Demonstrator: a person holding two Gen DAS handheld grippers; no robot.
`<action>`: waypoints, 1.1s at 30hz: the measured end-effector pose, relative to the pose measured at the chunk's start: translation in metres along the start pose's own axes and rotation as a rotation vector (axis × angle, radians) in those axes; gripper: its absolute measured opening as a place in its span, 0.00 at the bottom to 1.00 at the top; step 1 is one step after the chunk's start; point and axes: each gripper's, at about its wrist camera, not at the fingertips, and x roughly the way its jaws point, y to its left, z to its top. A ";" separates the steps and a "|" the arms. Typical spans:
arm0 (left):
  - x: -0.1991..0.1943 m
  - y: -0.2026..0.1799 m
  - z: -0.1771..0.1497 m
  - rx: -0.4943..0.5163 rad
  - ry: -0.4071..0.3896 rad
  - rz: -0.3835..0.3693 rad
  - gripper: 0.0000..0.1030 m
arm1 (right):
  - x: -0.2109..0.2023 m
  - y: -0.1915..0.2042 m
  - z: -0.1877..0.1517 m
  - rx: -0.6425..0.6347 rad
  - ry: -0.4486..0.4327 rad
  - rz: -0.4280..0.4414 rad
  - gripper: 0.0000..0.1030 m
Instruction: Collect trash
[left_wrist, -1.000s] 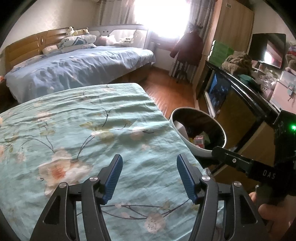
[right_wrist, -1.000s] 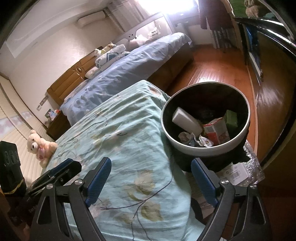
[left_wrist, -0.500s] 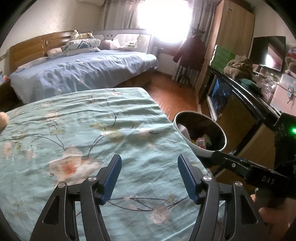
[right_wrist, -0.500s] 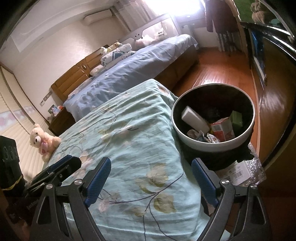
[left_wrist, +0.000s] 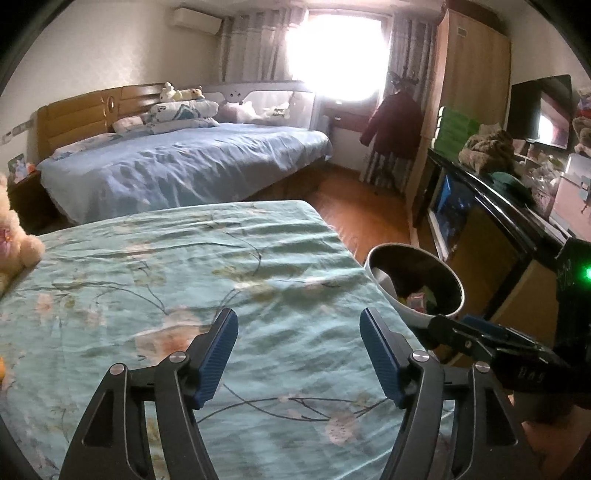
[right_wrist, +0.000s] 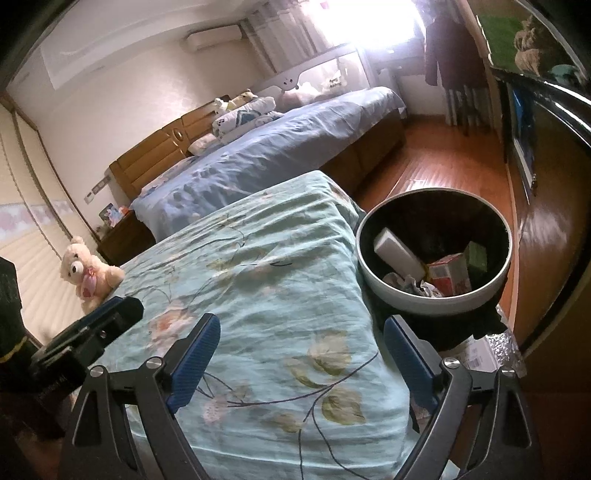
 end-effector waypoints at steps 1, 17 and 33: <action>0.000 0.001 0.000 0.001 -0.002 0.003 0.66 | 0.001 0.001 0.000 -0.002 -0.001 0.001 0.89; -0.032 0.018 0.006 -0.013 -0.132 0.072 0.75 | -0.032 0.040 0.022 -0.201 -0.238 -0.066 0.97; -0.043 0.020 -0.024 0.011 -0.297 0.302 0.99 | -0.013 0.070 0.005 -0.288 -0.340 -0.111 1.00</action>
